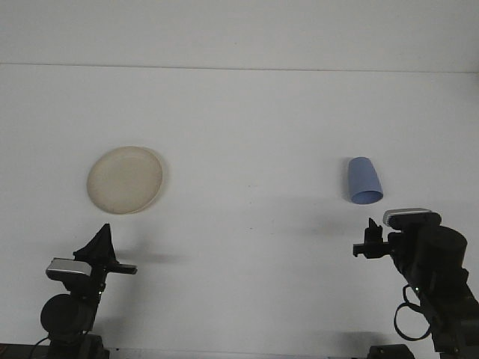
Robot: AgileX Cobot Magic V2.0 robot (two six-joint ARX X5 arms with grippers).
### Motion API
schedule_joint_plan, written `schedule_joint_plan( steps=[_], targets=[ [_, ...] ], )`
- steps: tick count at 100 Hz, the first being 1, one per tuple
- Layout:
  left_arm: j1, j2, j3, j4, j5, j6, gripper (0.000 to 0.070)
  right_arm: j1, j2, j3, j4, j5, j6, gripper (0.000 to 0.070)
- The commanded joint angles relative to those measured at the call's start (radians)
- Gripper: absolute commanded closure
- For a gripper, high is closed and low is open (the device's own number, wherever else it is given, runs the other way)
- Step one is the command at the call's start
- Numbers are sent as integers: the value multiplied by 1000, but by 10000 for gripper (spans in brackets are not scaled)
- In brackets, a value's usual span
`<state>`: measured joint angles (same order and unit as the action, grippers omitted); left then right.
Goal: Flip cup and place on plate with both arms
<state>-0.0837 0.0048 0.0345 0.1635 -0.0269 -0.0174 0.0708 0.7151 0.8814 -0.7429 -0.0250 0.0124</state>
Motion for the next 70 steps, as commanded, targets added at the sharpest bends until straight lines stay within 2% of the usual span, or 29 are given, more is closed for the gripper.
schedule_joint_plan(
  steps=[1,42,53,60,70],
  targets=[
    [-3,-2,-19,10,0,-1,688,0,9,17,17,2,14,307],
    [-3,-2,-19,10,0,-1,688,-19,145,-24,224,-1,-3,285],
    [-3,-2,-19,10,0,-1,688,-40,151,-113,350,-3,-2,285],
    [-3,-2,-19,10,0,-1,688,-51,149,-191,452,-31,1,285],
    [-3,-2,-19,10,0,-1,688,-64,151,-319,619,-55,39,285]
  ],
)
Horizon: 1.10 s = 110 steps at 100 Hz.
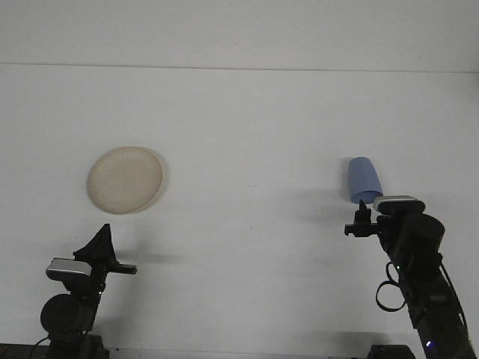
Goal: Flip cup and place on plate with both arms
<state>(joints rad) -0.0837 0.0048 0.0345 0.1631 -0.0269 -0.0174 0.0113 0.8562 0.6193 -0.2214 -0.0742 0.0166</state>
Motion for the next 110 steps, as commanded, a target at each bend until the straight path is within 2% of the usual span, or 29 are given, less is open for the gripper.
schedule_joint_plan(
  steps=[1,21,28,42,81,110],
  targets=[
    [-3,-2,-19,11,0,-1,688,-5,10,-69,114,-5,38,285],
    [-3,-2,-19,11,0,-1,688,-25,22,-247,364,6,54,285],
    [-3,-2,-19,11,0,-1,688,-43,32,-273,400,26,45,285],
    [-3,-2,-19,11,0,-1,688,-93,82,-276,442,21,29,285],
    [-3,-2,-19,11,0,-1,688,-208,370,-274,772,-107,13,285],
    [-3,-2,-19,11,0,-1,688,-224,609,-230,970,-140,5,285]
  ],
)
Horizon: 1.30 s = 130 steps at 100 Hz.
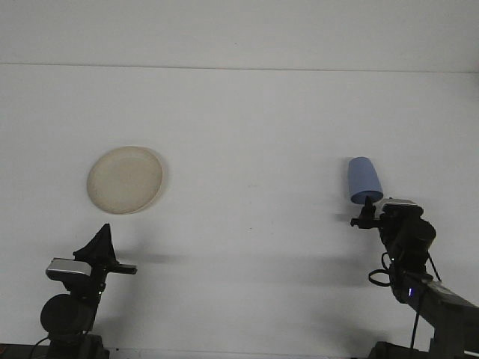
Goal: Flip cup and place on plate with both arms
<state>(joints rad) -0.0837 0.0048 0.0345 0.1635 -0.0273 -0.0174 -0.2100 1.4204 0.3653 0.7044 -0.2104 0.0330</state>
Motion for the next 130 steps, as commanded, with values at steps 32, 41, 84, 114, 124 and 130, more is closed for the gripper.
schedule_joint_plan(
  steps=[32,41,84,114,124,130],
  targets=[
    [-3,-2,-19,10,1,-1,688,-10,208,135,73,-42,-36,286],
    [-3,-2,-19,10,1,-1,688,-13,236,159,74,-65,-37,294],
    [-3,-2,-19,10,1,-1,688,-13,246,178,73,-108,-44,692],
    [-3,-2,-19,10,1,-1,688,3,71,178,-44,-106,-26,692],
    [-3,-2,-19,10,1,-2,688,15,-49,178,-139,-103,-21,692],
    [-3,-2,-19,10,1,-1,688,23,-122,178,-206,-103,-12,693]
  ],
)
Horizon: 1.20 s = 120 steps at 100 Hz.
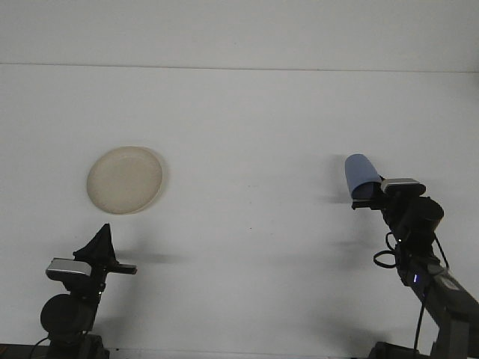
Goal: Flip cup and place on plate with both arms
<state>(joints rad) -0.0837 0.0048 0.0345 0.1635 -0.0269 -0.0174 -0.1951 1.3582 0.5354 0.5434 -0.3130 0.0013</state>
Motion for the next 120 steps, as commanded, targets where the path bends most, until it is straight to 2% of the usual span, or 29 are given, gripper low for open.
schedule_joint_plan(
  steps=[1,11,28,53,87,108,120],
  targets=[
    [-3,-2,-19,10,0,-2,688,10,-74,8,-59,0,23,693],
    [-3,-2,-19,10,1,-2,688,32,-214,8,-193,9,46,693],
    [-3,-2,-19,10,0,-1,688,88,-446,26,-442,32,133,694],
    [-3,-2,-19,10,0,-2,688,198,-607,207,-952,32,137,695],
    [-3,-2,-19,10,0,-1,688,400,-454,589,-1451,35,138,694],
    [-3,-2,-19,10,0,-1,688,552,-232,787,-1636,156,120,694],
    [-3,-2,-19,10,0,-1,688,626,-108,870,-1694,188,95,694]
  ],
)
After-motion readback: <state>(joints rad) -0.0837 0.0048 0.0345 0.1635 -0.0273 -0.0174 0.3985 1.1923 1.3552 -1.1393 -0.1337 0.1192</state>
